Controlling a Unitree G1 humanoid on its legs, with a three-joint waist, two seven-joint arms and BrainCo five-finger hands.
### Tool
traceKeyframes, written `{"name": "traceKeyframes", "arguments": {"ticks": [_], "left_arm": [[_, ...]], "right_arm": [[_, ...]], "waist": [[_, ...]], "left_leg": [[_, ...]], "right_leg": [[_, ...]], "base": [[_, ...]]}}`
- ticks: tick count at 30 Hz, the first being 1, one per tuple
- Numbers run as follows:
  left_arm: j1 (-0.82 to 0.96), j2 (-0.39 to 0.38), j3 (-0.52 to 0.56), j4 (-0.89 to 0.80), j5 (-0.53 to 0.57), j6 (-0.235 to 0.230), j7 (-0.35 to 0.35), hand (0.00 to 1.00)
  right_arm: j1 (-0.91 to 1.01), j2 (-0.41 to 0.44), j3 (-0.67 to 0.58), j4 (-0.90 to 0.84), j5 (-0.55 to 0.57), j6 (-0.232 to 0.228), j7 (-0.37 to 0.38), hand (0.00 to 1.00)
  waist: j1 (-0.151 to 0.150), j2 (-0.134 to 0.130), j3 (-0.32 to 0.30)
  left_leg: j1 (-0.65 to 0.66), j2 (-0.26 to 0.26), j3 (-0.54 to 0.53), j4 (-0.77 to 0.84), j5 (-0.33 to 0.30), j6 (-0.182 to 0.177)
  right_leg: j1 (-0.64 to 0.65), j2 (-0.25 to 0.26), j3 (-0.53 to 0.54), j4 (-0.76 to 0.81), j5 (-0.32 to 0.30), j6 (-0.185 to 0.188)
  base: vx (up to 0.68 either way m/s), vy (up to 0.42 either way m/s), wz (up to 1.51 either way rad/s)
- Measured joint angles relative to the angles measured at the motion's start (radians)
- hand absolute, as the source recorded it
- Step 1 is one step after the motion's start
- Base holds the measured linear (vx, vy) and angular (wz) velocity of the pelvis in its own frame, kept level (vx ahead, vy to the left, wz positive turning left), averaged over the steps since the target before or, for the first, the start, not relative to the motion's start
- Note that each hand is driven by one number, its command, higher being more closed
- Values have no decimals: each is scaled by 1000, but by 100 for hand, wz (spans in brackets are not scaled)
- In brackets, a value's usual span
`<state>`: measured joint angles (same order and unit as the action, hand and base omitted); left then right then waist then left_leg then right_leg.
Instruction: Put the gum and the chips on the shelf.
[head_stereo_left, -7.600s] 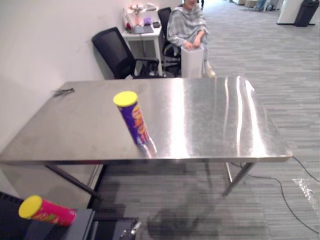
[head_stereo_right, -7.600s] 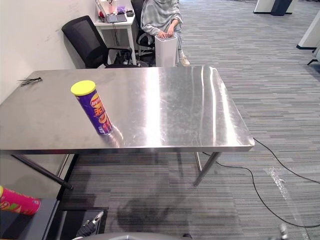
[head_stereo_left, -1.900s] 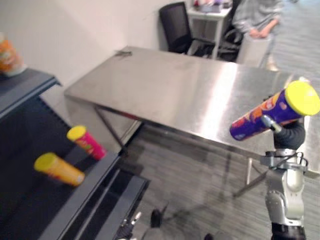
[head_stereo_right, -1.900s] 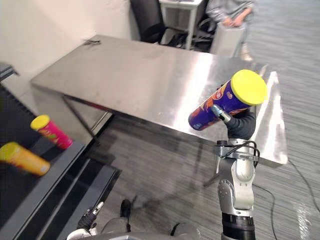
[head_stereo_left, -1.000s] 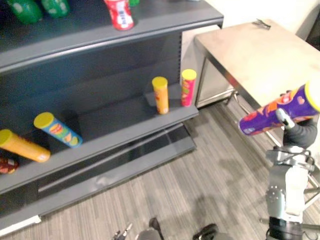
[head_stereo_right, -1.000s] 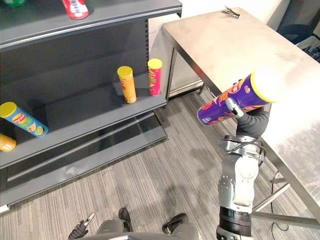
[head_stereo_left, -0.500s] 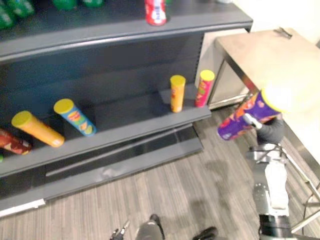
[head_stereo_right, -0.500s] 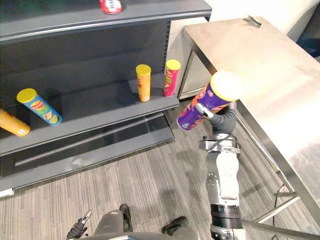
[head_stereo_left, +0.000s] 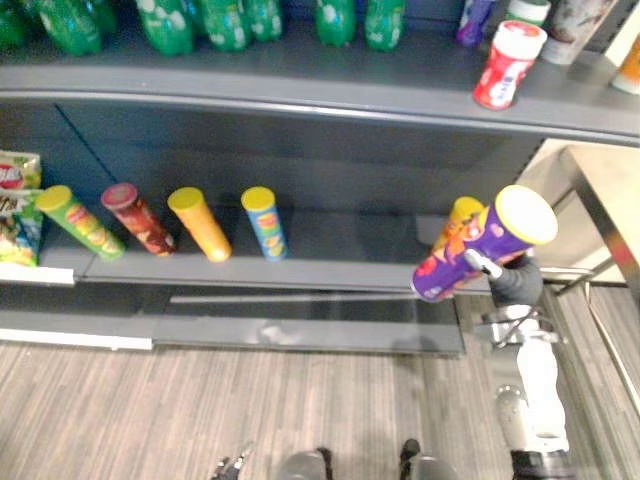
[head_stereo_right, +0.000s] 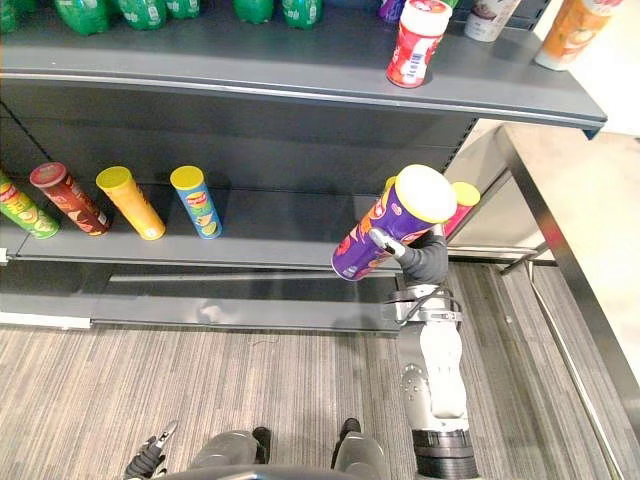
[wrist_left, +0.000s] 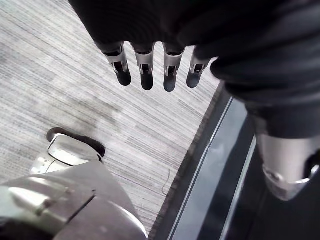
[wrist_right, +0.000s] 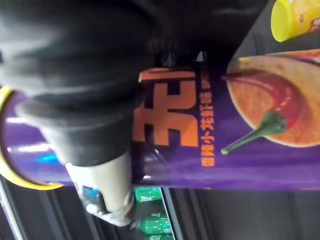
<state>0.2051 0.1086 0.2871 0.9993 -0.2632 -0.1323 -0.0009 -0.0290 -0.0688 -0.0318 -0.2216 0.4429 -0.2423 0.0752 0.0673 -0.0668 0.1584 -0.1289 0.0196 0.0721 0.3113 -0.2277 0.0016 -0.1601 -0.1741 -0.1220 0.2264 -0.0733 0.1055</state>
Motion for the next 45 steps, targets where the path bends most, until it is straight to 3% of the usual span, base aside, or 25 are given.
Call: {"name": "traceKeyframes", "arguments": {"ticks": [5, 12, 18, 23, 32, 38, 45], "left_arm": [[-3, -25, 33, 26, 3, 1, -1, 0], [-16, -25, 21, 25, 51, 4, 0, 0], [-3, -22, -3, 25, 85, 6, 4, 0], [-9, -18, -17, 25, 90, 5, 7, 0], [-14, -18, -25, 25, 121, 5, 39, 0], [-49, -28, -26, 15, 129, 5, 63, 0], [-114, -33, -23, -3, 109, 4, 97, 0]], "right_arm": [[34, 9, 2, 0, 38, 0, 1, 100], [34, 8, 16, 1, 35, 5, 0, 100], [21, 7, 86, 32, 24, 18, 2, 100], [7, 4, 127, 132, -63, 26, -4, 100], [-19, -1, 150, 330, -212, 62, -59, 100], [-177, 7, 143, 533, -331, 69, -141, 100], [-396, 28, 75, 650, -407, 90, -248, 100]], "waist": [[-10, -4, -6], [-10, 1, -22], [-8, 6, -63], [-11, 14, -75], [-8, 22, -73], [29, 58, -14], [73, 69, 101]], "left_leg": [[34, 45, -33, -95, 27, -55], [66, 58, -63, -248, 131, -90], [122, 59, -9, -310, 158, -93], [143, 54, 48, -382, 197, -80], [132, 33, 5, -404, 231, -65], [75, 25, -51, -404, 258, -59], [-40, 19, -86, -331, 273, -59]], "right_leg": [[68, 51, -58, -96, 4, -6], [104, 64, -146, -170, 20, -29], [130, 66, -129, -192, 30, -28], [109, 67, -88, -216, 64, -21], [115, 49, -126, -226, 75, -11], [90, 39, -179, -225, 81, -7], [20, 32, -215, -205, 93, -18]], "base": [[63, -150, 16], [36, -79, 35], [18, 8, -8], [-80, 20, -24], [-37, 14, 14], [-37, 7, 28], [-24, 2, 21]]}}
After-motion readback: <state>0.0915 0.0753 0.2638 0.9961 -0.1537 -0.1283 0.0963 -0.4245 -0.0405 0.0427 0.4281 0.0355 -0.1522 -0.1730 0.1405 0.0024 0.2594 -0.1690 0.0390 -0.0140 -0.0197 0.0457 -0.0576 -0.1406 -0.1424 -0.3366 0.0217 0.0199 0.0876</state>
